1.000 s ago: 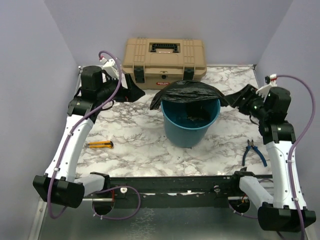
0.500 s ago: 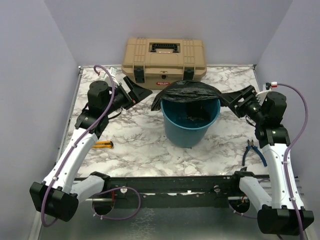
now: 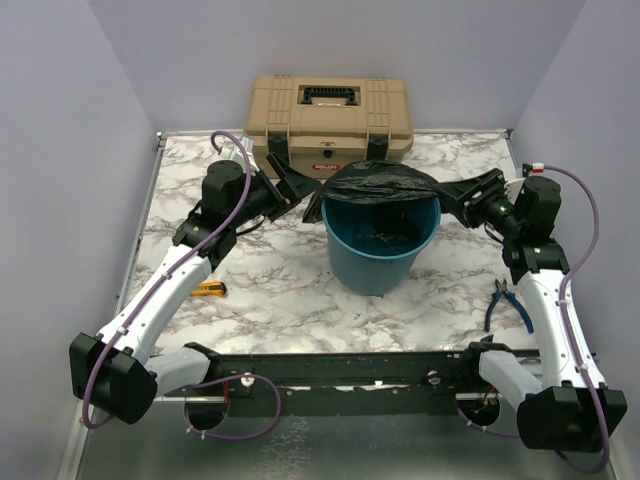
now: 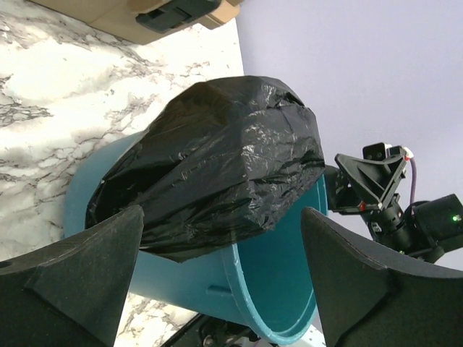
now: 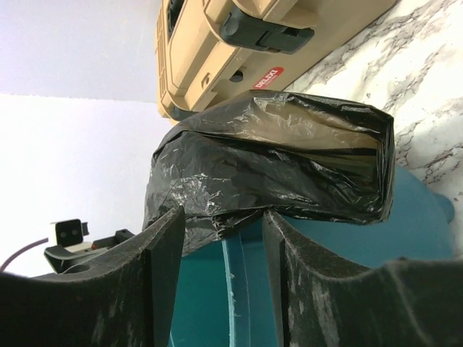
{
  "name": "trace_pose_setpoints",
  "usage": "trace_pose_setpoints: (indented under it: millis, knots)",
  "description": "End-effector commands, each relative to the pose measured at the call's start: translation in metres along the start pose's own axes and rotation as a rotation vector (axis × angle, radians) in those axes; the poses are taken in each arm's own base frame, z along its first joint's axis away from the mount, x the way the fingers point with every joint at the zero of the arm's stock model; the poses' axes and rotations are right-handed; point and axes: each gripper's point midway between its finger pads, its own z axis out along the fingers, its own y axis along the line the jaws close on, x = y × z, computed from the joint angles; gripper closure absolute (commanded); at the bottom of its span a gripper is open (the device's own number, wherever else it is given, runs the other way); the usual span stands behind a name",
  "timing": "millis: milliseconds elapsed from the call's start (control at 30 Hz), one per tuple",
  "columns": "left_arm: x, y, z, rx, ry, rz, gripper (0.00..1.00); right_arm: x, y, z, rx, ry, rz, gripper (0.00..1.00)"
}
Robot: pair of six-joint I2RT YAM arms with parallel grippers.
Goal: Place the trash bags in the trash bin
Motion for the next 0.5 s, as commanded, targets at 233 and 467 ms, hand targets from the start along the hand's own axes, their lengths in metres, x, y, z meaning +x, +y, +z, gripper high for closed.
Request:
trace_pose_setpoints:
  millis: [233,467]
  knots:
    - [-0.002,0.005,0.007,-0.015,-0.027,-0.006,0.11,0.004,-0.008,0.007,-0.007,0.021,0.029,0.68]
    - [0.002,0.002,0.008,-0.001,-0.012,0.016,0.13,0.005,-0.005,0.007,-0.035,0.029,0.016,0.99]
